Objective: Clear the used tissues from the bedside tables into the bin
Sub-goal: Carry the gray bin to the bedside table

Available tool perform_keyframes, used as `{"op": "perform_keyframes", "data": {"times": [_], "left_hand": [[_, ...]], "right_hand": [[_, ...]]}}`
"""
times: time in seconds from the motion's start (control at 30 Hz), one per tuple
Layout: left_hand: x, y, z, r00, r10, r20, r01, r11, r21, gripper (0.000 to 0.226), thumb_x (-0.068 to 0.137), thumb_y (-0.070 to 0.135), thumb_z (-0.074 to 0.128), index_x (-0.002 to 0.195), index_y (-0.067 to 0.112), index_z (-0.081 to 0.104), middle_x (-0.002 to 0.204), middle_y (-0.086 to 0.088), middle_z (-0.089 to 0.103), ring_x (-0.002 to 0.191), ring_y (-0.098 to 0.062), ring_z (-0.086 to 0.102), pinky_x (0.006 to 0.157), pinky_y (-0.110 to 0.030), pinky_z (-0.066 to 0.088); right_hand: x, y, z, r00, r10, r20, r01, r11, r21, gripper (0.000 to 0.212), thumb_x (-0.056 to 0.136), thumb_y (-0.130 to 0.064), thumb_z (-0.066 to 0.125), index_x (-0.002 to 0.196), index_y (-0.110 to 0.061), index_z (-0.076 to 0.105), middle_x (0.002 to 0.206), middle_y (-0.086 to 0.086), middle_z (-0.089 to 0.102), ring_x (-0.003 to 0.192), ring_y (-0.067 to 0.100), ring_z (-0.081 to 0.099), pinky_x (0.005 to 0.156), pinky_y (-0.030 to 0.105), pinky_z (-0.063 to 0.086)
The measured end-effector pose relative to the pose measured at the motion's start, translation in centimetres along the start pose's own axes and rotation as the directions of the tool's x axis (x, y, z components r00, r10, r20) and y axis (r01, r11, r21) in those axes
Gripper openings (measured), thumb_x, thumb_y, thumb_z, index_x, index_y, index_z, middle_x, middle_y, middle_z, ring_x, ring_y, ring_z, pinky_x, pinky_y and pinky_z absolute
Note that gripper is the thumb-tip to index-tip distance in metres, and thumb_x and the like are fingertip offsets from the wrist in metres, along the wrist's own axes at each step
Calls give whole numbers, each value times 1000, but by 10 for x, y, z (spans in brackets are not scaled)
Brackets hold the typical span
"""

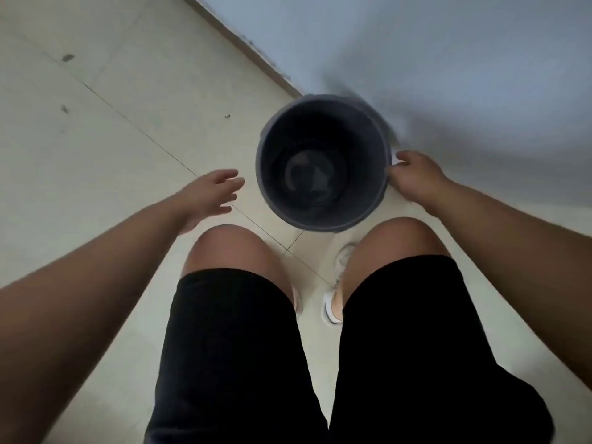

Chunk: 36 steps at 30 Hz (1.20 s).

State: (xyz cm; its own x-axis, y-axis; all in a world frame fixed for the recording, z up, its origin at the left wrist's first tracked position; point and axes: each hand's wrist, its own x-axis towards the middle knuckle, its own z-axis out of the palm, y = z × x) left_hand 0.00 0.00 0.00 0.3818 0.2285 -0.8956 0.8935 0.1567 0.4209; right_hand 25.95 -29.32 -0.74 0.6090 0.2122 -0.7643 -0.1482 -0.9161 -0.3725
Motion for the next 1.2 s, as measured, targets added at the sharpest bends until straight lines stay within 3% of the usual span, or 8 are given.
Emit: {"op": "perform_keyframes", "data": {"times": [0.13, 0.27, 0.4, 0.57, 0.73, 0.87, 1.0, 1.2], "left_hand": [[44, 7, 12, 995, -16, 102, 22, 998, -59, 73, 102, 41, 68, 164, 34, 31, 147, 10, 55, 129, -19, 60, 97, -32, 53], [50, 7, 23, 991, 39, 130, -36, 999, -23, 47, 104, 34, 65, 140, 59, 51, 125, 11, 79, 111, -20, 77, 97, -35, 57], [16, 12, 25, 995, 86, 41, -82, 992, -92, 47, 104, 23, 64, 141, 50, 57, 113, 5, 83, 102, -21, 80, 91, -38, 61], [-105, 37, 14, 993, 110, -48, -117, 976, -181, 53, 103, 29, 66, 148, 48, 48, 113, 10, 80, 105, -15, 76, 80, -30, 61], [-285, 75, -5, 980, 153, -128, -187, 931, -314, 53, 101, 33, 68, 140, 60, 46, 124, 13, 72, 110, -13, 71, 75, -30, 61], [-410, 84, -16, 972, 13, -233, -140, 833, -536, 42, 102, 26, 65, 136, 48, 53, 120, 2, 77, 98, -22, 79, 61, -31, 65], [-488, 65, -14, 951, -42, -307, -161, 780, -605, 37, 101, 19, 68, 131, 38, 56, 118, -1, 78, 100, -24, 78, 64, -33, 66], [-544, -7, -3, 879, -204, -430, -194, 671, -715, 29, 92, 4, 67, 113, 22, 75, 107, -8, 81, 98, -29, 77, 68, -40, 68]], "right_hand": [[38, 5, 15, 1000, -13, 10, 11, 982, 191, 33, 91, -16, 63, 122, -26, 71, 113, 8, 75, 95, 28, 75, 80, 40, 63], [48, 10, 15, 999, -47, 19, 43, 979, 197, 37, 91, -4, 64, 125, -16, 70, 103, 7, 75, 89, 27, 75, 67, 35, 63], [14, -3, 5, 989, -126, -71, 133, 986, 104, 32, 85, -6, 62, 112, -18, 75, 93, 5, 75, 76, 19, 73, 60, 26, 56], [-91, -51, -41, 985, -157, -66, 161, 985, 65, 12, 79, -14, 60, 79, -24, 66, 69, -3, 68, 59, 20, 64, 56, 34, 48], [-248, -115, -112, 984, -180, -15, 180, 982, 51, 16, 78, -18, 59, 91, -18, 69, 87, 10, 76, 81, 35, 73, 75, 60, 63], [-351, -162, -151, 966, -245, 79, 244, 970, 19, 13, 82, -22, 61, 93, -24, 68, 90, 3, 77, 83, 30, 75, 76, 55, 65], [-412, -204, -162, 935, -328, 135, 343, 934, -102, 18, 89, -9, 60, 87, -25, 66, 83, 2, 75, 77, 32, 72, 61, 40, 59], [-456, -259, -116, 842, -415, 343, 512, 815, -272, 20, 90, -10, 60, 95, -27, 69, 88, 2, 75, 80, 26, 74, 73, 46, 66]]}}
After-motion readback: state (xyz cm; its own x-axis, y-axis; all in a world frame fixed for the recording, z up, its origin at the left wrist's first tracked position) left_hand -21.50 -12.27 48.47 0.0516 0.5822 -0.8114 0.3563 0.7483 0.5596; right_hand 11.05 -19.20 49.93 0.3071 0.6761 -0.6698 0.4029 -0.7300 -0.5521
